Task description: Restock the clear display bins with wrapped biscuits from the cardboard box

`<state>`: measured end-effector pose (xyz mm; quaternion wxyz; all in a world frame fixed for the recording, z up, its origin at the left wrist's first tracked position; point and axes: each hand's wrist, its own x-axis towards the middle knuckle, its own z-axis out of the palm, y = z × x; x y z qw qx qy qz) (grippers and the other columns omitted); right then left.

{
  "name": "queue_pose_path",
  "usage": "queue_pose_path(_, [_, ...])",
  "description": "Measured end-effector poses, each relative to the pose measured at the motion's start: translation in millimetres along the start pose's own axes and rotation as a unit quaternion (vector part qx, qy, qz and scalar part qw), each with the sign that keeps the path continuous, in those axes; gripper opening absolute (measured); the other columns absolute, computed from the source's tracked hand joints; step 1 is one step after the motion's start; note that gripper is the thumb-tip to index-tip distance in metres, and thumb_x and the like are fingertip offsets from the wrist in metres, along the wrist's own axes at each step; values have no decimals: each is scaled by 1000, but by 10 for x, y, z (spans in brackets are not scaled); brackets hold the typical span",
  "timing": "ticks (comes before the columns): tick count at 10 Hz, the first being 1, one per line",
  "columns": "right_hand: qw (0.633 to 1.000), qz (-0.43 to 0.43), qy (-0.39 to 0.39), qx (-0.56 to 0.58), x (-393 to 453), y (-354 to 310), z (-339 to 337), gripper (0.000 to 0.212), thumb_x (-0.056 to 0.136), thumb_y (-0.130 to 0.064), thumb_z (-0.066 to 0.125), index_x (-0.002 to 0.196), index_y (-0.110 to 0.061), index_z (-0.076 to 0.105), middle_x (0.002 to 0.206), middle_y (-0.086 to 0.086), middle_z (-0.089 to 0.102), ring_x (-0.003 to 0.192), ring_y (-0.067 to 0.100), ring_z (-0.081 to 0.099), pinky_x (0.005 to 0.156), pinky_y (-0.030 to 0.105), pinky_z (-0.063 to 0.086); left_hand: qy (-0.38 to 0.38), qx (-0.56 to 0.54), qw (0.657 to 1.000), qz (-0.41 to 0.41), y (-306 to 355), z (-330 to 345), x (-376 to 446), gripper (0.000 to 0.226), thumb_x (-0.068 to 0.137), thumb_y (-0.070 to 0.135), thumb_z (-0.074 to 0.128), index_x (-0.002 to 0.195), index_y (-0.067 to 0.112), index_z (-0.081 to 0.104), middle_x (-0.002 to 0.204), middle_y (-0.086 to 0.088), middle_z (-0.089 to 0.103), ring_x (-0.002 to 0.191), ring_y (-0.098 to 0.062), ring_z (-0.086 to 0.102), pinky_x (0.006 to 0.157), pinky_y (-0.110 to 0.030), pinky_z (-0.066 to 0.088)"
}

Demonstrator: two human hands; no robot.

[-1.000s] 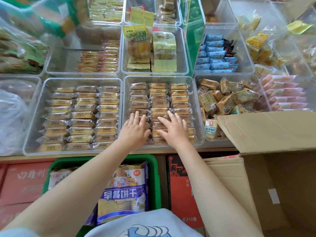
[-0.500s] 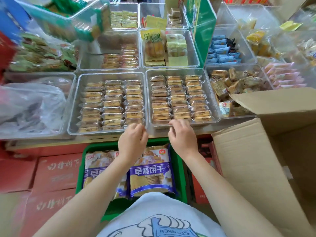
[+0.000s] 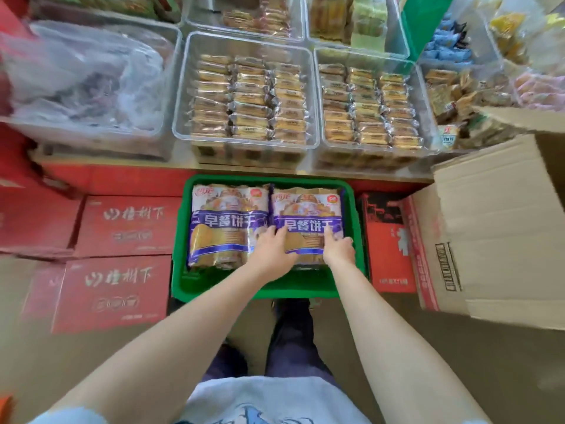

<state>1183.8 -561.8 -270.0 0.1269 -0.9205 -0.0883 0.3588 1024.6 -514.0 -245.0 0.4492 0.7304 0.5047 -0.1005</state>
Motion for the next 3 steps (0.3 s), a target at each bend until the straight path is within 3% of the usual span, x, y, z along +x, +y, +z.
queue_pose_path(1, [999,-16,26,27,-66,-47,-12,75,99,-62,45,144,-3,38,142,21,50,121,38,56,93,42,46,-9,-6,1000,14,-19,-6,-13,85,98,44,58,162,21,7,169,-5,3,155,-27,7,124,-44,17])
queue_pose_path(2, [1000,-11,11,-16,-74,28,-71,73,101,-53,48,151,-3,30,150,20,42,128,38,51,98,41,44,-2,-30,999,27,-6,-146,-125,77,99,34,60,160,16,17,169,-5,10,153,-25,16,120,-39,24])
queue_pose_path(3, [998,-44,20,-34,-324,138,-309,69,101,-52,47,148,-3,35,148,21,42,127,38,51,97,40,46,40,-86,994,53,-26,-391,-462,53,101,25,55,151,15,42,152,-7,46,128,-26,54,90,-29,50])
